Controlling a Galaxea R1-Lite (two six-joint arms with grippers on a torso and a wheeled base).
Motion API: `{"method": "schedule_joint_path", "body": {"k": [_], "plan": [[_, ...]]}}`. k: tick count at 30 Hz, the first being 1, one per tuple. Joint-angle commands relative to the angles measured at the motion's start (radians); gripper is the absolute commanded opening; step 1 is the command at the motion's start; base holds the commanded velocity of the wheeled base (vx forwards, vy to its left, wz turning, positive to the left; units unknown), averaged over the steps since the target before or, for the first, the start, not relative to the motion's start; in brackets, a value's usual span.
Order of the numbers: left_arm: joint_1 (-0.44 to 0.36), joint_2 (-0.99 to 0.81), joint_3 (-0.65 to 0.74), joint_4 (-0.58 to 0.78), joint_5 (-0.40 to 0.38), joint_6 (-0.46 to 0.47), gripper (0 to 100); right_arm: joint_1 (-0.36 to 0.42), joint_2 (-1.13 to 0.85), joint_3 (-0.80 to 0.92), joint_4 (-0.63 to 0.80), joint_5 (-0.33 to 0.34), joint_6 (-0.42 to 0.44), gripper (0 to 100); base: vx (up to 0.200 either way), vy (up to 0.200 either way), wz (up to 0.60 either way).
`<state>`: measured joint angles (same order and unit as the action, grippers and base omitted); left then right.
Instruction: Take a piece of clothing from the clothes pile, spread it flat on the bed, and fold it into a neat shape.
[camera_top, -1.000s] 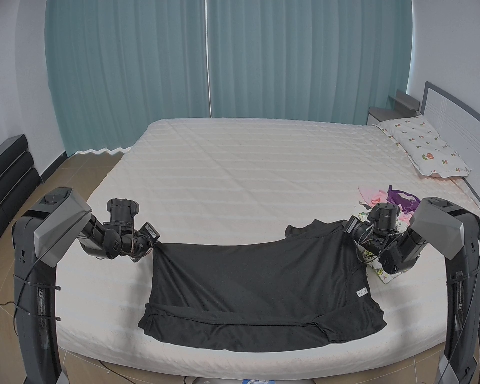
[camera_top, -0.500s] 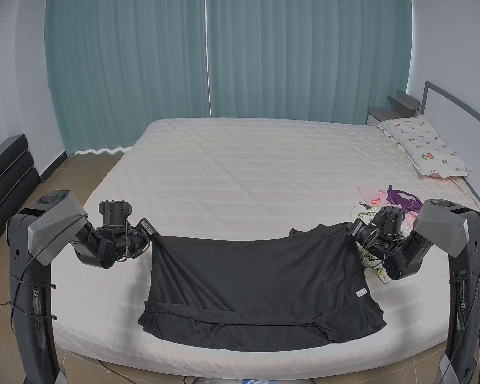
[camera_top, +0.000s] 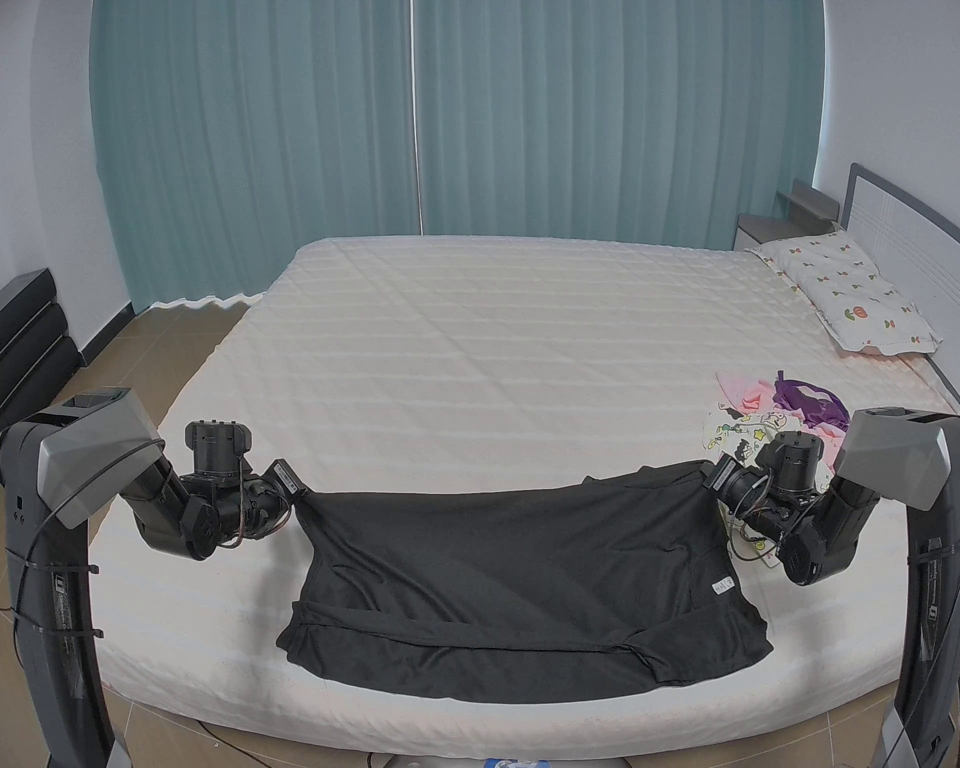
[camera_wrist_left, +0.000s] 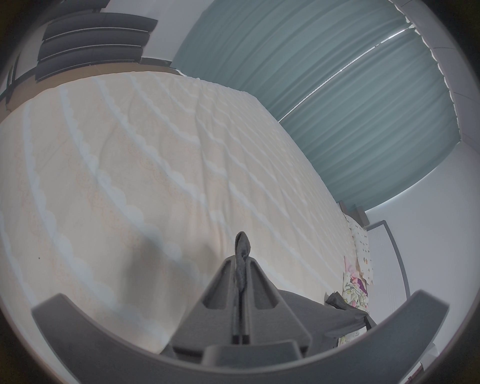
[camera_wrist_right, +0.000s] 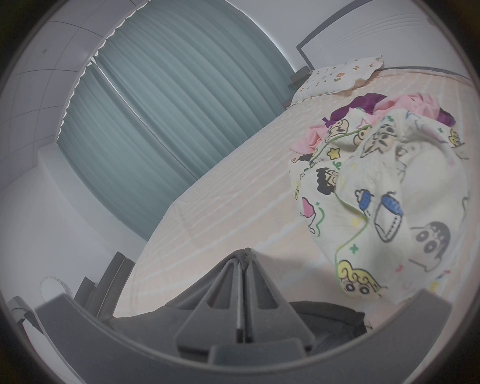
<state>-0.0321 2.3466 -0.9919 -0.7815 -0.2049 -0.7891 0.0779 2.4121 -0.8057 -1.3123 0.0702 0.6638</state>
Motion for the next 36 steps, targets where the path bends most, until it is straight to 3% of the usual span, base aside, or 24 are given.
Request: {"method": "schedule_joint_path", "body": {"k": [1,7,16,19,33,34,35,36], "plan": [[-0.003,-0.087,0.09,-0.001,-0.013,0.013,0,-0.004,-0.051,0.155,-0.084,0.022,-0.003,0,0.0,0.0,0.0],[-0.003,-0.089,0.216,-0.007,-0.013,0.114,0,0.016,-0.03,0.369,-0.225,0.037,-0.023,0,0.0,0.0,0.0],[-0.005,-0.084,0.311,-0.009,-0.011,0.12,0,0.04,-0.008,0.568,-0.257,0.034,-0.053,0,0.0,0.0,0.0],[-0.005,-0.082,0.337,-0.01,-0.011,0.126,0,0.042,0.008,0.599,-0.258,0.036,-0.112,0,0.0,0.0,0.0],[-0.005,-0.09,0.401,-0.009,-0.002,0.195,0,0.04,0.015,0.635,-0.258,0.031,-0.122,0,0.0,0.0,0.0],[-0.005,-0.09,0.401,-0.009,-0.002,0.195,0,0.04,0.015,0.635,-0.258,0.031,-0.122,100,0.0,0.0,0.0],[-0.005,-0.09,0.406,-0.009,0.001,0.202,100,0.04,0.015,0.637,-0.258,0.031,-0.122,100,0.0,0.0,0.0],[-0.005,-0.092,0.407,-0.007,0.001,0.202,100,0.04,0.012,0.639,-0.258,0.033,-0.121,100,0.0,0.0,0.0]]}}
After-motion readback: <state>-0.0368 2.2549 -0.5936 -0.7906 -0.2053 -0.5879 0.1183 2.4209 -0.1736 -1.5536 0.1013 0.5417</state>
